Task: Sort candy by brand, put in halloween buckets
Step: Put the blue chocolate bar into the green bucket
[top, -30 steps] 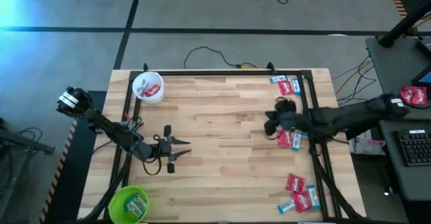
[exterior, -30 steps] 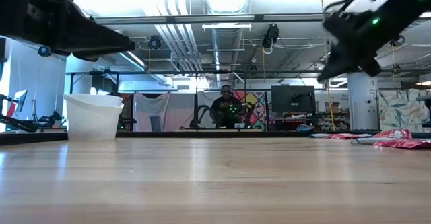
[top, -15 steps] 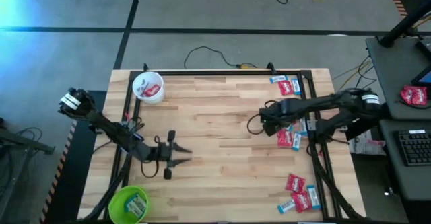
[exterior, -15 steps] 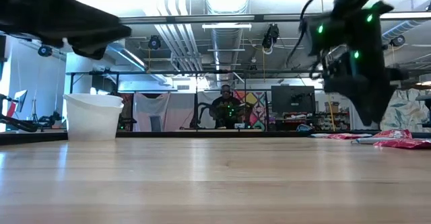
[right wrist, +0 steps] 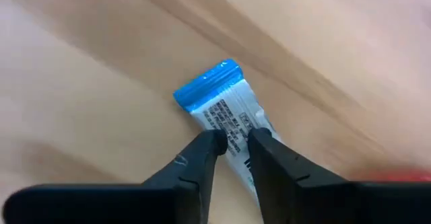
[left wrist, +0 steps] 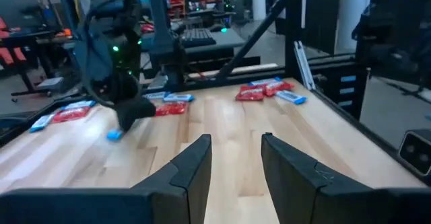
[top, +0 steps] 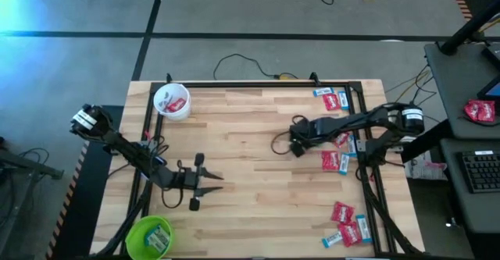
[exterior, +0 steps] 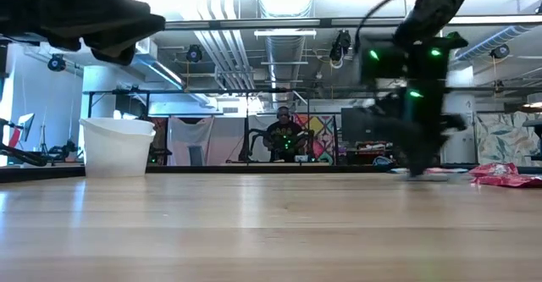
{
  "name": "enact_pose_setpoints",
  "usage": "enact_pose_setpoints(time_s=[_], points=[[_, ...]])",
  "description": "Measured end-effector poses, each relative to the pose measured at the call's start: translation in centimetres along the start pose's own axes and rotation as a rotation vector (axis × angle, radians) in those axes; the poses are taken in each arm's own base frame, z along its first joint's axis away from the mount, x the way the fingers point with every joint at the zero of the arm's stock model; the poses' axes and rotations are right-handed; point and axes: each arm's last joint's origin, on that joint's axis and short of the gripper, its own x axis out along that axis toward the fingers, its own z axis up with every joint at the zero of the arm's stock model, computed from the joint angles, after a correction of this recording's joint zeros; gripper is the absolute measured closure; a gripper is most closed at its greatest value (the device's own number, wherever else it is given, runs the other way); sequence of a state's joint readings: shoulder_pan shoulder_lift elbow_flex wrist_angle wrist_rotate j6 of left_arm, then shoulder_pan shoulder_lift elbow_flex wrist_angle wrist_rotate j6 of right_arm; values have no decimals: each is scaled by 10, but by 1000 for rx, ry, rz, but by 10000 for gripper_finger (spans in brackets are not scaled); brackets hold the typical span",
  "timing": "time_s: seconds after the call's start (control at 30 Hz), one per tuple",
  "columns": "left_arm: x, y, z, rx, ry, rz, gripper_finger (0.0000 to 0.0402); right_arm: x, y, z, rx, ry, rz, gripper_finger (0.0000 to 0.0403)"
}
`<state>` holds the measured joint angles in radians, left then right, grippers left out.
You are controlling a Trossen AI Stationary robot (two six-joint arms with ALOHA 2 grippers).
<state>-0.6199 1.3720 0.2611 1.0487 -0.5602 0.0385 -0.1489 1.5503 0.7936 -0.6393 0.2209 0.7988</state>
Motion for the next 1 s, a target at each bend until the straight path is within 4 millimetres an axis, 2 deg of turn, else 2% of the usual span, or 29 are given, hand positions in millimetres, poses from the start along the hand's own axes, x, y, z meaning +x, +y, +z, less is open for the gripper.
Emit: enact_pose_setpoints(time_s=[0.13, 0.23, 0.37, 0.53, 0.63, 0.77, 0.87, 1.0], points=[[0, 1, 2, -12, -17, 15, 286, -14, 26, 19, -67, -166, 300, 341], [0, 3, 3, -56, -22, 76, 286, -42, 38, 32, -162, -348, 441, 343], [4, 13, 2, -158, -27, 155, 278, -66, 39, 28, -302, -481, 440, 333], [12, 29, -8, -216, 25, 256, 235, -83, 39, 19, -397, -591, 426, 302], [16, 30, -21, -172, 82, 334, 199, -83, 42, 17, -441, -626, 423, 278], [26, 23, -39, -144, 152, 344, 154, -82, 50, 18, -521, -703, 436, 249], [36, 18, -52, -170, 191, 364, 127, -67, 62, 14, -643, -689, 405, 235], [50, 7, -68, -206, 223, 379, 108, -41, 80, 11, -719, -667, 391, 222]])
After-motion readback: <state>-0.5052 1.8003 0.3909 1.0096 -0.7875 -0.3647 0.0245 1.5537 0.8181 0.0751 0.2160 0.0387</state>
